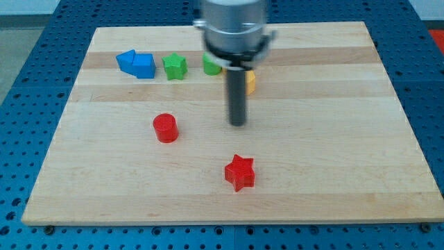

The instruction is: Make the yellow blocks be in the center of the board

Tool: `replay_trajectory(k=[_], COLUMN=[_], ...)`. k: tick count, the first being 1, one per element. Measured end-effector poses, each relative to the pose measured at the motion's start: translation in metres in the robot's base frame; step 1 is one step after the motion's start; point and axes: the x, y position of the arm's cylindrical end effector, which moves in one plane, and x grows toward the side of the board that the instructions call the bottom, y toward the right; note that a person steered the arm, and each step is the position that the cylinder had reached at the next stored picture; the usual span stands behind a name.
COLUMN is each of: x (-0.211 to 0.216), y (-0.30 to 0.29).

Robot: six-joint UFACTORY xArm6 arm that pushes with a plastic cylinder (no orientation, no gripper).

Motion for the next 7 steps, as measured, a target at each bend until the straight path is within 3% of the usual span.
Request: replay_trajectory(k=[1, 2, 3, 4, 7], x=[-0.049, -0.151, -0.216, -0.216, -0.162], y=[0.1, 0.122, 0.074, 0.009, -0.051])
